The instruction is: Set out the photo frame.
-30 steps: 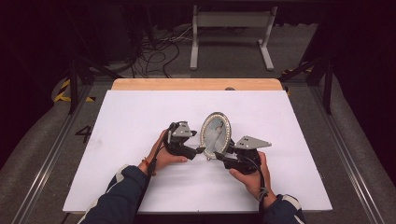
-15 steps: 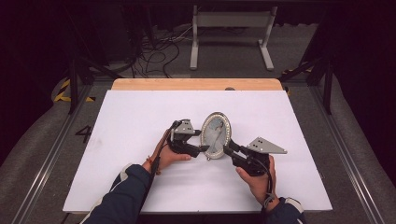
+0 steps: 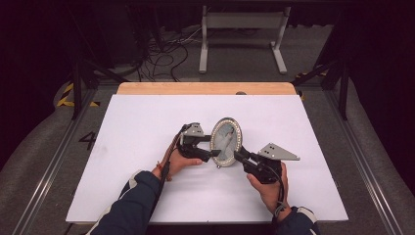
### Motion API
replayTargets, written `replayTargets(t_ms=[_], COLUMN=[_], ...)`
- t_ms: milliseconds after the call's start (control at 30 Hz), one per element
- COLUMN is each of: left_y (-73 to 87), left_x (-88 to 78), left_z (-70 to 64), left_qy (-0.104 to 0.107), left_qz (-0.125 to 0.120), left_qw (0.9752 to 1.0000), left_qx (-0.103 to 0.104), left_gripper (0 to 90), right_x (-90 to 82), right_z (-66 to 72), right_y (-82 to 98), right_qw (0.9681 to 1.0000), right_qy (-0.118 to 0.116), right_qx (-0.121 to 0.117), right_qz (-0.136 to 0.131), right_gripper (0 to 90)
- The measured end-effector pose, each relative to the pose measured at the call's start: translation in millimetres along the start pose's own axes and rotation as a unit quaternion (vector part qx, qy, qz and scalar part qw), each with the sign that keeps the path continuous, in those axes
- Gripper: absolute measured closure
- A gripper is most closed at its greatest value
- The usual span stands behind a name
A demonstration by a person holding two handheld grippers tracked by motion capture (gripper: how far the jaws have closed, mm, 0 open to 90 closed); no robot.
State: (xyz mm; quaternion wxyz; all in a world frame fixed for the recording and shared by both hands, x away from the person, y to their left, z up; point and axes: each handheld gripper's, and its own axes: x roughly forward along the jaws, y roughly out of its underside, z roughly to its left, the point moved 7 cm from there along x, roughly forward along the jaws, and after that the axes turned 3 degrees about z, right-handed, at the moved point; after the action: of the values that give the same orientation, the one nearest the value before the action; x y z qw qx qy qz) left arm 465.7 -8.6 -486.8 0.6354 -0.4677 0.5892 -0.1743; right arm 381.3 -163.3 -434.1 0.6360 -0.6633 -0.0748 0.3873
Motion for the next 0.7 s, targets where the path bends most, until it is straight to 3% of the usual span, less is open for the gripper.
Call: replayTargets(t_ms=[200, 700], left_y=[3.3, 16.0], left_x=[-3.1, -15.0], left_z=[2.1, -0.2], left_qy=[-0.006, 0.003], left_qz=[0.01, 0.019], left_qw=[0.9999, 0.9998], left_qx=[0.0, 0.009], left_gripper=[38.8, 38.7], right_x=[0.2, 6.9], right_z=[-0.6, -10.6], right_y=[-0.4, -5.0], right_qw=[1.0, 0.9999], right_qy=[-0.006, -0.01], right_qx=[0.003, 0.013], right_qz=[0.002, 0.004], right_gripper=[76.8, 77.8])
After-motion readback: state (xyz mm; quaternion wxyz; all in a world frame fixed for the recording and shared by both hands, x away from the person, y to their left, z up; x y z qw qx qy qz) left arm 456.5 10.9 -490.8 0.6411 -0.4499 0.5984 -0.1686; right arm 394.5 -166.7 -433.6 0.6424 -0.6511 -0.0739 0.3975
